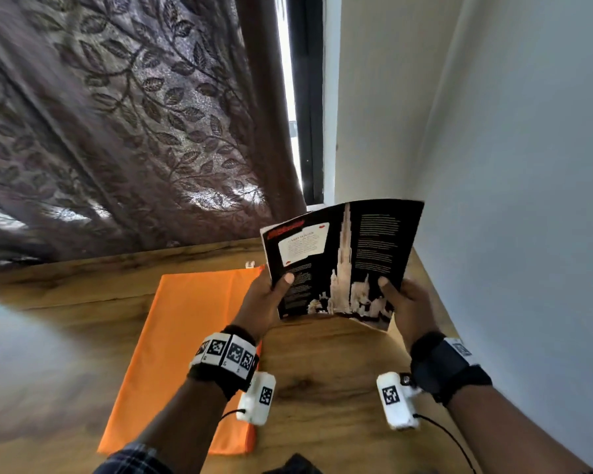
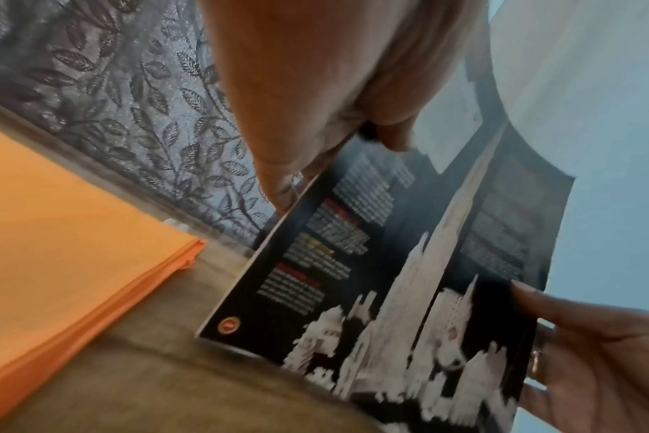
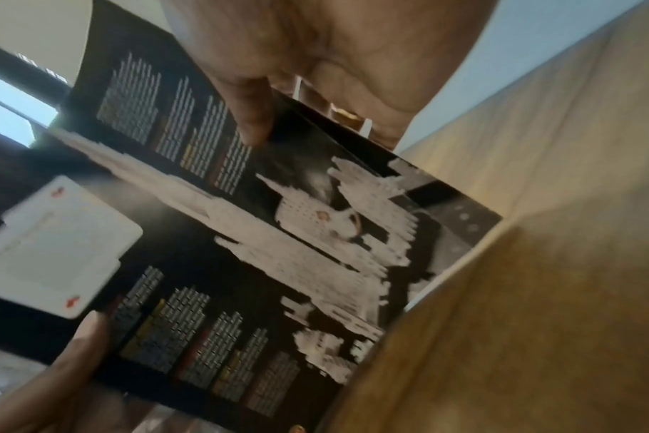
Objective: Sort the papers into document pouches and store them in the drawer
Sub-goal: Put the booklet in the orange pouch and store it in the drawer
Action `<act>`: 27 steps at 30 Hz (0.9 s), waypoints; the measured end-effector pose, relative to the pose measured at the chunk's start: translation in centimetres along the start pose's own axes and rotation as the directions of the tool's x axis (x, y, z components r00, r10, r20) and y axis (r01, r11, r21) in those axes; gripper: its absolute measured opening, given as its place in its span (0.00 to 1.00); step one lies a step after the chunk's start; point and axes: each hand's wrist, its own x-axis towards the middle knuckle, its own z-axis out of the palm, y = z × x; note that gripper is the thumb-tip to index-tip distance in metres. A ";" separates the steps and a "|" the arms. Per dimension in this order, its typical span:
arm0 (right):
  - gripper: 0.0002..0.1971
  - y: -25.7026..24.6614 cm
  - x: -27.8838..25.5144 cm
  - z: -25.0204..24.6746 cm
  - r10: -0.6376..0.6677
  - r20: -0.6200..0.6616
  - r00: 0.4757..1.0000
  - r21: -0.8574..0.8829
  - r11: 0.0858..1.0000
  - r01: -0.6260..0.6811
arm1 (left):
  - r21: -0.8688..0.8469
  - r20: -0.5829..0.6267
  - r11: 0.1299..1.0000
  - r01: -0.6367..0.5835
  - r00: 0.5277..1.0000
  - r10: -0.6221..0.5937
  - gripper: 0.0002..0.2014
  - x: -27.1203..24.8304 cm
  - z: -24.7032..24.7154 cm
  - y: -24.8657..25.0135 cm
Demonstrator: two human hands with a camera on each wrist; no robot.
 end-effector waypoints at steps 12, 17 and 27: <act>0.10 2.0 -1.8 -0.6 0.090 -0.115 0.989 -0.099 0.990 -0.102 | 0.766 -0.274 0.503 0.400 0.911 -0.308 0.30 -4.2 -4.2 -4.7; 0.08 4.3 -3.6 -0.6 0.196 -0.216 0.956 -0.120 0.967 -0.226 | 0.859 -0.255 0.352 0.373 0.906 -0.339 0.30 -7.2 -6.1 -6.4; 0.08 4.4 -8.5 1.6 0.361 -0.182 0.915 0.012 0.931 -0.365 | 0.879 -0.197 0.364 0.308 0.929 -0.312 0.17 -8.5 -9.4 -5.4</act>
